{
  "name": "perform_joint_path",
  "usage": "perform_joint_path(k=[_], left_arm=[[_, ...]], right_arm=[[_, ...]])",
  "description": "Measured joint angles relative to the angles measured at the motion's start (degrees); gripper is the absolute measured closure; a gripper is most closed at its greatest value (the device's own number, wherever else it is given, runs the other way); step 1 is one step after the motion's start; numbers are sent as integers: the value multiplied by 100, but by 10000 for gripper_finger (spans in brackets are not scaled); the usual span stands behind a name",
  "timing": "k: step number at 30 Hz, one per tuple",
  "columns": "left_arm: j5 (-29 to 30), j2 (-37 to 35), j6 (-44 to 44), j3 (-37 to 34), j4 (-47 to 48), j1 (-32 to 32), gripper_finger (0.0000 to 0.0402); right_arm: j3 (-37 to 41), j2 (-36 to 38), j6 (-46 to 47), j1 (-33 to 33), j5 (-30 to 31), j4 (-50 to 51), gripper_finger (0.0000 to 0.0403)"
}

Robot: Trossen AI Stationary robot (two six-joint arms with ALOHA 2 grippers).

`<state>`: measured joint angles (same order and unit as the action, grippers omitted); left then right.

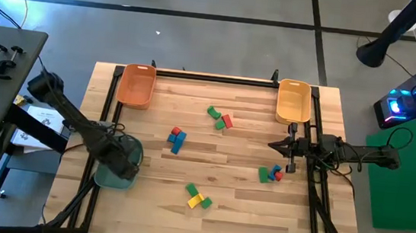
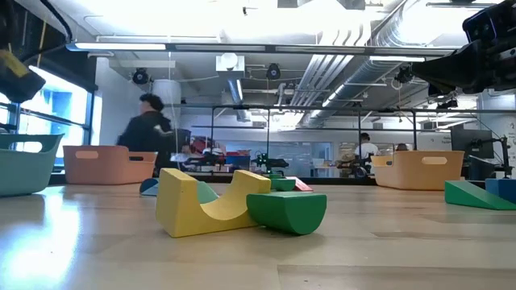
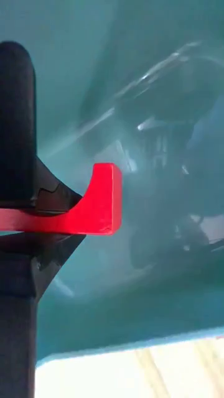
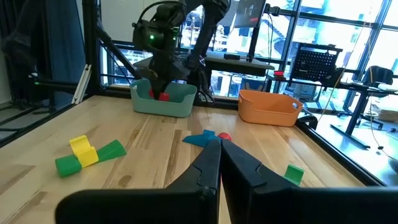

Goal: Sort blocks by size
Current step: Put the red arch block into the blue bin, then put the green triangular block into the yellow bin

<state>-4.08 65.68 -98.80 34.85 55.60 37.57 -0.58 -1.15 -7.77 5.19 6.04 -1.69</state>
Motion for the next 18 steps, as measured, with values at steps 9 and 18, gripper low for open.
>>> perform_joint_path(k=[9,18], left_arm=[[-132,425,248,0,-26,-280,356],[-550,-146,948,0,214,-583,246]], right_arm=[[-1,0,6,-2,-2,0,398],[0,0,-2,0,-2,0,398]])
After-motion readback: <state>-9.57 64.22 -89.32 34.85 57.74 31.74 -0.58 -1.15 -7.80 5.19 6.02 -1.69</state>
